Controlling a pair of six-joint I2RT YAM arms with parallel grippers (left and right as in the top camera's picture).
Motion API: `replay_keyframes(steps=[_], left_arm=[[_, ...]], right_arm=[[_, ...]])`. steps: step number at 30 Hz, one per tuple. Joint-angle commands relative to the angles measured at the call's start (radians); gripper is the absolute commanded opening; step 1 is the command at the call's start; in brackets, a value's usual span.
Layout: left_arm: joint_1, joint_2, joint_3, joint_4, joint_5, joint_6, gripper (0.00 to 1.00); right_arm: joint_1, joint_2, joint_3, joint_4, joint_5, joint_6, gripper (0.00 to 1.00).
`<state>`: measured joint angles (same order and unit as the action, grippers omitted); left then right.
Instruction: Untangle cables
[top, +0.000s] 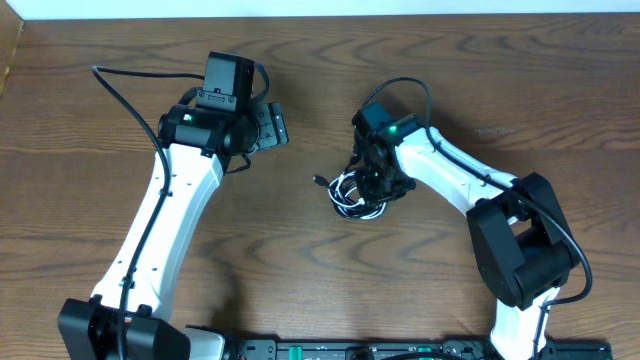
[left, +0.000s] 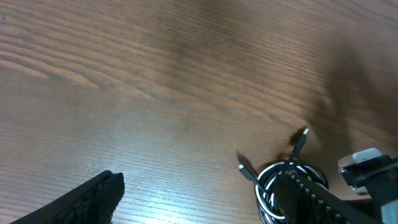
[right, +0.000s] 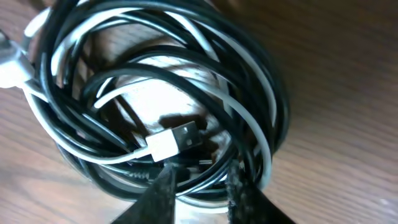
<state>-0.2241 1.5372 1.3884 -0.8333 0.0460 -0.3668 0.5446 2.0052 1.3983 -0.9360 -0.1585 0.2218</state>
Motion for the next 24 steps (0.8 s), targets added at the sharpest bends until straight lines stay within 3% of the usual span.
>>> replay_keyframes(steps=[1, 8, 12, 18, 24], left_arm=[[0.005, -0.007, 0.022, -0.003, -0.013, -0.005, 0.83], [0.005, -0.007, 0.022, -0.003, -0.013, -0.005, 0.83], [0.005, -0.005, 0.021, -0.003, -0.013, -0.005, 0.82], [0.005, -0.005, 0.020, -0.003, -0.013, -0.005, 0.82], [0.005, -0.005, 0.020, -0.003, -0.013, -0.005, 0.83]], right_arm=[[-0.009, -0.045, 0.060, -0.019, 0.030, 0.009, 0.34], [-0.012, -0.124, 0.074, -0.021, 0.134, 0.034, 0.51], [-0.016, -0.103, 0.065, -0.024, 0.187, 0.062, 0.53], [-0.009, -0.040, 0.059, -0.025, 0.172, 0.062, 0.50], [-0.007, 0.014, 0.059, -0.025, 0.141, 0.062, 0.38]])
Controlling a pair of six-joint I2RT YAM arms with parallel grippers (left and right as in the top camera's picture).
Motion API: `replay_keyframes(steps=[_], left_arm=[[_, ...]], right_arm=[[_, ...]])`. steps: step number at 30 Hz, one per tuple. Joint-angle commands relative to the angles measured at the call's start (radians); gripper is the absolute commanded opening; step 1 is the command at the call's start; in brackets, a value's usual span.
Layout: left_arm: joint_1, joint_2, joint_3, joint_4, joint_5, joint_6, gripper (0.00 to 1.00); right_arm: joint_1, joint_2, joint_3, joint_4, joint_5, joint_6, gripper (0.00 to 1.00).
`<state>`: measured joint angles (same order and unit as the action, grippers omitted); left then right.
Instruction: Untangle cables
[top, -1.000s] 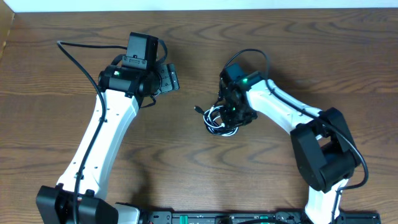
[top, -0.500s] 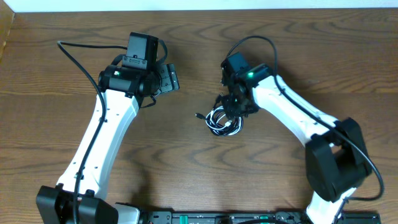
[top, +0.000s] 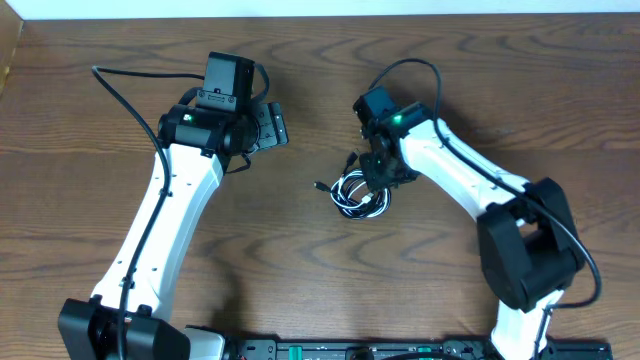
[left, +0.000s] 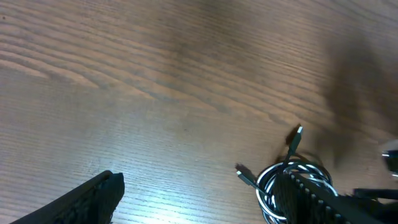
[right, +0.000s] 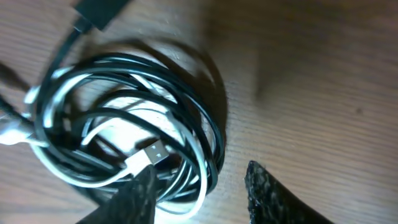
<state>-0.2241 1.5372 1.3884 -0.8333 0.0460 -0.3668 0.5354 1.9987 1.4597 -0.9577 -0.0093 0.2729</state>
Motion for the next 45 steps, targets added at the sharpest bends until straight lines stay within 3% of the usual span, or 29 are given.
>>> replay_keyframes(steps=[1, 11, 20, 25, 32, 40, 45], left_arm=[[0.005, -0.005, 0.020, -0.003, -0.013, -0.005, 0.82], [0.005, -0.005, 0.020, -0.004, -0.013, -0.005, 0.83], [0.005, -0.005, 0.020, -0.015, -0.013, -0.006, 0.83], [0.005, -0.005, 0.020, -0.030, -0.013, -0.006, 0.83], [0.005, -0.005, 0.020, -0.029, -0.013, -0.006, 0.82], [0.005, -0.005, 0.020, -0.029, -0.013, -0.006, 0.83], [0.005, -0.005, 0.020, -0.023, -0.101, -0.005, 0.83]], right_arm=[[0.002, 0.031, -0.003, 0.000, -0.008, 0.011, 0.35], [0.003, 0.066, -0.003, 0.040, -0.008, 0.011, 0.25], [0.003, 0.066, -0.009, 0.042, -0.008, 0.010, 0.26], [0.003, 0.066, -0.014, 0.043, 0.001, 0.011, 0.01], [-0.023, 0.032, 0.013, 0.035, 0.003, 0.007, 0.01], [-0.138, -0.165, 0.158, -0.031, 0.017, -0.046, 0.01], [-0.152, -0.240, 0.178, -0.027, 0.307, -0.010, 0.01]])
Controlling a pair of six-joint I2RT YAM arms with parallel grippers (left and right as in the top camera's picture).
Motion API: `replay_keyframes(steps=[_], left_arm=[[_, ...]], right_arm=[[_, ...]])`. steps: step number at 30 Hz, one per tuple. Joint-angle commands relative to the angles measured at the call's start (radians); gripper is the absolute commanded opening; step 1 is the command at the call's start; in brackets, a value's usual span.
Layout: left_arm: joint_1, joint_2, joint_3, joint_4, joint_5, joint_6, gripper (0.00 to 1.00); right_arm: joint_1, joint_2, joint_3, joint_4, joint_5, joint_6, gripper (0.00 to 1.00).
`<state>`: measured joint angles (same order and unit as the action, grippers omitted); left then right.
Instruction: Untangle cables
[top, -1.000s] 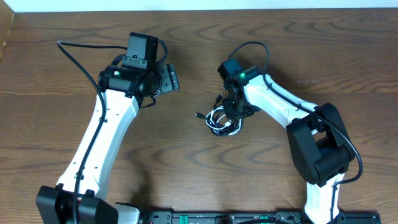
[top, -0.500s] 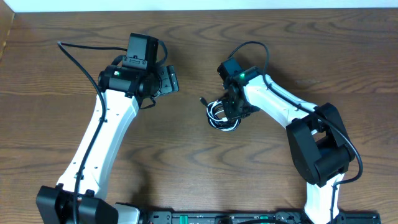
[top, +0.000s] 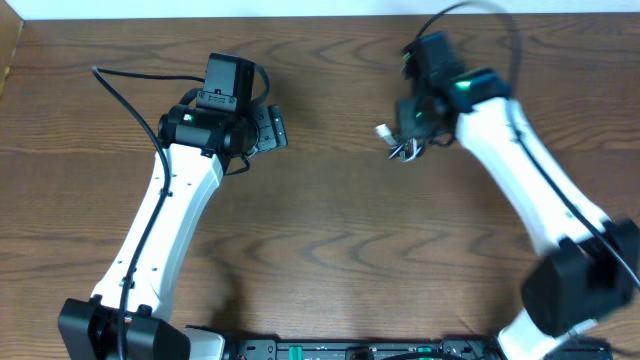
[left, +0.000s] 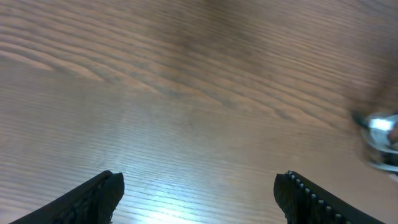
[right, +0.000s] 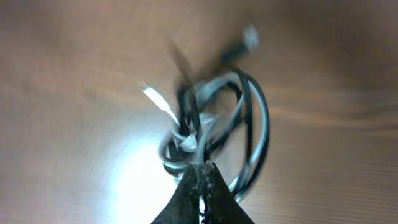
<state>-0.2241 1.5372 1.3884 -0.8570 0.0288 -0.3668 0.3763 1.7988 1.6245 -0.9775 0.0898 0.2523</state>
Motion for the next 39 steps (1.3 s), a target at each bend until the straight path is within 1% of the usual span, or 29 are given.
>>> replay_keyframes(steps=[1, 3, 6, 8, 10, 12, 13, 16, 19, 21, 23, 24, 27, 30, 32, 39], left_arm=[[0.005, -0.005, 0.020, 0.005, -0.117, -0.005, 0.83], [0.010, -0.005, 0.020, 0.018, -0.160, -0.005, 0.83], [0.032, -0.005, 0.020, 0.035, -0.164, -0.005, 0.83], [0.053, -0.005, 0.020, 0.038, -0.164, -0.006, 0.83], [0.074, -0.005, 0.020, 0.034, -0.153, -0.005, 0.83], [0.082, -0.005, 0.020, 0.027, -0.120, -0.001, 0.83], [0.083, -0.005, 0.020, 0.028, -0.091, 0.017, 0.83], [0.062, 0.000, 0.020, 0.050, 0.017, 0.080, 0.83], [0.018, 0.026, 0.020, 0.089, 0.089, 0.098, 0.83], [-0.023, 0.063, 0.020, 0.130, 0.148, 0.104, 0.83], [-0.069, 0.109, 0.020, 0.183, 0.216, 0.111, 0.83], [-0.094, 0.135, 0.020, 0.215, 0.252, 0.116, 0.83], [-0.177, 0.222, 0.021, 0.347, 0.321, 0.122, 0.83], [-0.260, 0.311, 0.032, 0.472, 0.326, 0.095, 0.83], [-0.304, 0.365, 0.055, 0.517, 0.326, 0.084, 0.84], [-0.438, 0.568, 0.210, 0.584, 0.326, 0.073, 0.84]], right_arm=[[0.012, -0.041, 0.013, -0.007, 0.277, 0.014, 0.01], [0.028, -0.031, 0.013, -0.006, 0.410, 0.019, 0.01], [0.058, 0.000, 0.013, 0.002, 0.550, 0.023, 0.01], [0.082, 0.028, 0.013, 0.007, 0.606, 0.021, 0.01], [0.094, 0.050, 0.013, 0.000, 0.607, 0.043, 0.01], [0.082, 0.051, 0.013, -0.015, 0.568, 0.133, 0.01], [0.064, 0.048, 0.013, -0.013, 0.522, 0.156, 0.01], [-0.020, 0.038, 0.016, 0.011, 0.349, 0.154, 0.01], [-0.126, 0.037, 0.018, 0.016, 0.165, 0.101, 0.04], [-0.209, 0.037, 0.018, 0.006, 0.039, 0.066, 0.09], [-0.283, 0.037, 0.018, -0.008, -0.065, 0.039, 0.17], [-0.317, 0.037, 0.018, -0.014, -0.116, 0.020, 0.21], [-0.406, 0.037, 0.018, -0.038, -0.249, -0.032, 0.30], [-0.449, 0.037, 0.018, -0.064, -0.294, -0.056, 0.34], [-0.457, 0.037, 0.018, -0.081, -0.295, -0.076, 0.34], [-0.435, 0.037, 0.016, -0.124, -0.291, -0.112, 0.37]])
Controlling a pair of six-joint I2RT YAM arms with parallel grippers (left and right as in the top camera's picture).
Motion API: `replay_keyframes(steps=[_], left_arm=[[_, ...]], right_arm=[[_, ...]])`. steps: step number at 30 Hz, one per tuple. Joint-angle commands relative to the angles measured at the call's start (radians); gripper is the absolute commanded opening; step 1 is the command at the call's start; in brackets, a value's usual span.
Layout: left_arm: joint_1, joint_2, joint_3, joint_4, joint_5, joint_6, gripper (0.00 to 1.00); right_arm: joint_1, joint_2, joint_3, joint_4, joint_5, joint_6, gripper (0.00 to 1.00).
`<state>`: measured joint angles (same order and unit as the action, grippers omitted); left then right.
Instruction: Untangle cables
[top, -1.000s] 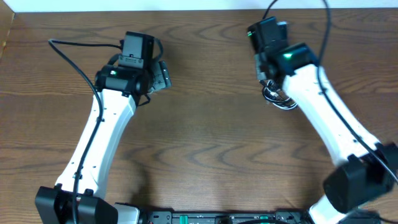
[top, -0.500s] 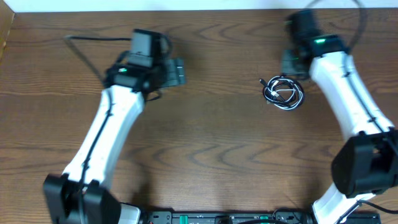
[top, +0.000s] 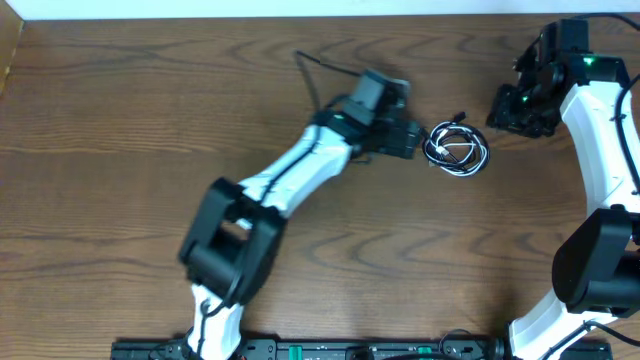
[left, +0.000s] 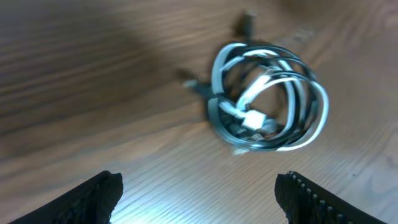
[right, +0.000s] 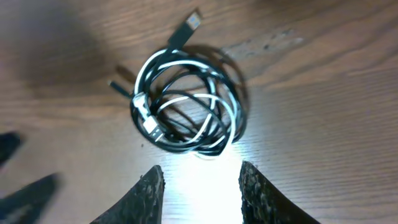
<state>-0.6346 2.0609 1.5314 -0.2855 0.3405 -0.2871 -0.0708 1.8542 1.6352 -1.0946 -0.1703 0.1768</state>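
The cables (top: 457, 150) are one tangled coil of black and white strands with loose plug ends, lying on the wooden table right of centre. My left gripper (top: 410, 140) is just left of the coil and open; in the left wrist view the coil (left: 267, 106) lies ahead of the wide-apart fingers (left: 93, 199). My right gripper (top: 505, 110) is off to the coil's right, open and holding nothing. In the right wrist view the coil (right: 186, 106) lies beyond the fingertips (right: 146, 193).
The wooden table (top: 150, 200) carries nothing else that I can see. The left arm (top: 290, 170) stretches diagonally across the middle. The right arm (top: 600, 150) runs along the right edge. A white wall strip borders the far edge.
The right gripper was shut on the hanging coil; now it is open and further right, with the coil on the table. The left arm has moved from the left side to beside the coil.
The coil first lay at the table's middle with the right fingers close around its strands. Then the fingers stood wider apart over it. Then the right gripper held the coil shut, lifted further back. Now the coil lies right of centre, released, between both open grippers.
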Motion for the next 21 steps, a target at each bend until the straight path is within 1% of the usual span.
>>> replay_keyframes(steps=[1, 5, 10, 14, 19, 21], left_arm=[[-0.040, 0.066, 0.082, 0.027, 0.014, -0.011, 0.84], [-0.072, 0.126, 0.097, 0.107, 0.006, -0.067, 0.84], [-0.099, 0.170, 0.097, 0.173, -0.031, -0.097, 0.84], [-0.138, 0.203, 0.097, 0.226, -0.104, -0.096, 0.84], [-0.180, 0.216, 0.097, 0.227, -0.235, -0.092, 0.83], [-0.193, 0.216, 0.097, 0.227, -0.290, -0.093, 0.83]], right_arm=[[0.013, -0.018, 0.005, -0.010, -0.031, -0.037, 0.37], [0.005, -0.018, 0.005, -0.024, -0.024, -0.036, 0.39], [-0.029, -0.018, 0.005, -0.032, -0.012, -0.036, 0.40], [-0.055, -0.018, 0.005, -0.034, -0.011, -0.036, 0.41], [-0.063, -0.018, 0.005, -0.039, 0.014, -0.036, 0.42], [-0.063, -0.018, 0.005, -0.041, 0.024, -0.037, 0.44]])
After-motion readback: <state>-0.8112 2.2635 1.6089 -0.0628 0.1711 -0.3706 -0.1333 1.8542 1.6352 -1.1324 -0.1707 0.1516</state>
